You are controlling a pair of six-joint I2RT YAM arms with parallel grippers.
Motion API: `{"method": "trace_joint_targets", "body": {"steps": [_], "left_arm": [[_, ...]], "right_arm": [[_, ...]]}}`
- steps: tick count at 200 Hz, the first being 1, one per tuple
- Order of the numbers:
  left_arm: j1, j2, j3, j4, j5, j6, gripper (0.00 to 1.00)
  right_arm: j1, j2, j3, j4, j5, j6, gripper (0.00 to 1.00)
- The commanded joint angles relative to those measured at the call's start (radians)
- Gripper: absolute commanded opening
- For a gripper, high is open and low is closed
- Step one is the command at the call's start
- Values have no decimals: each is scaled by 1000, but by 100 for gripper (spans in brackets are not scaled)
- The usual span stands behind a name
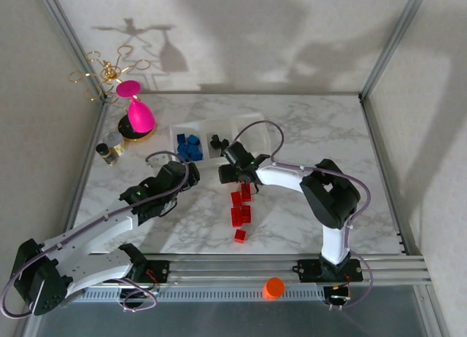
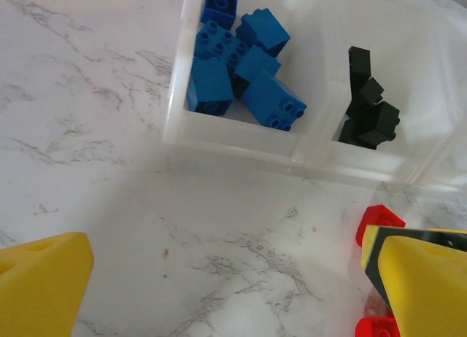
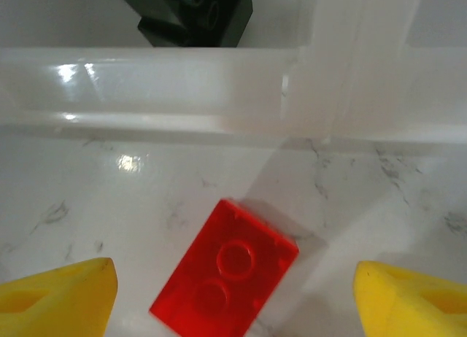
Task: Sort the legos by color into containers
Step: Pick up the lego from the center of the table.
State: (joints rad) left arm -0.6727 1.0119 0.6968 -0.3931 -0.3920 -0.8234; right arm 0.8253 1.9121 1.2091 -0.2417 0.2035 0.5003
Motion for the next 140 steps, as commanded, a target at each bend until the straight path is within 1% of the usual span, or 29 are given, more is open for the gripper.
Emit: {"method": "trace_joint_targets", "body": {"steps": [1, 27, 61, 93, 130, 140], "left_arm": [[-2, -14, -17, 13, -44, -30, 100], [-2, 5, -12, 11, -39, -35, 100], [-2, 27, -20, 37, -14, -37, 100], [-4, 43, -15, 46, -4, -40, 100], [-3, 42, -5, 31, -8, -39, 100], [-4, 40, -3, 27, -8, -40, 100]], "right_arm": [[14, 40, 45, -39, 91, 49, 81], [13, 62, 60, -59, 143, 62, 74], [14, 38, 21, -48, 144, 40, 60], [13, 25, -4, -20, 93, 26, 45], [14, 14, -8, -5, 57, 11, 35], [13, 2, -12, -1, 47, 4, 34]]}}
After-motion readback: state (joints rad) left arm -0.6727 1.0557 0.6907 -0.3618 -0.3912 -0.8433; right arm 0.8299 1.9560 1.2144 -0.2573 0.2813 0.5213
